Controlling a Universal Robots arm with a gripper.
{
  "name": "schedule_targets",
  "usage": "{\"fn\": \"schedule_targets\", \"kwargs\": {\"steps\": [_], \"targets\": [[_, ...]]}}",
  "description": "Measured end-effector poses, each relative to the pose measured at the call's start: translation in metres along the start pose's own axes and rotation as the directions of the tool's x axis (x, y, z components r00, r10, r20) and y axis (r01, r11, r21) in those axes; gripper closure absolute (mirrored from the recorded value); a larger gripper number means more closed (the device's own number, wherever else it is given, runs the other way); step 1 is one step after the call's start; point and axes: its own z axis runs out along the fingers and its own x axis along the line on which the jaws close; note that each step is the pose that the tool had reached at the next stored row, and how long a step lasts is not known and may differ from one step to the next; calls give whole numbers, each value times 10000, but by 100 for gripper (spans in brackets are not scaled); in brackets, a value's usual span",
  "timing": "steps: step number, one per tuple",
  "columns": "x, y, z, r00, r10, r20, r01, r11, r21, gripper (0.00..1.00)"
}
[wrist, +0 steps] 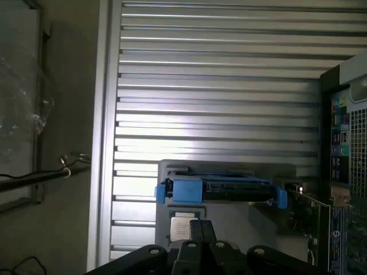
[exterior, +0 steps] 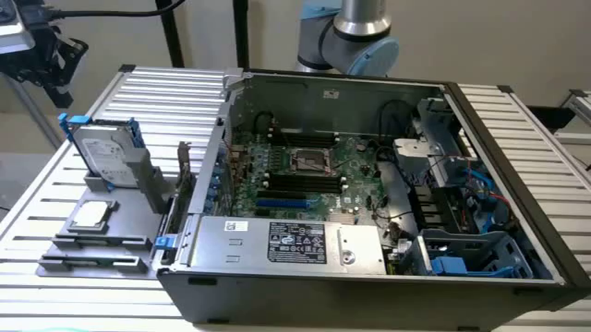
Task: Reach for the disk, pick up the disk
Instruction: 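Pick up the disk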
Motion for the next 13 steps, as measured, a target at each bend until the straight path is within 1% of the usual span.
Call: {"fn": "schedule_targets", "kwargs": {"steps": [13], "targets": [[0,0,0,10000,0,0,0,10000,1,89]]}}
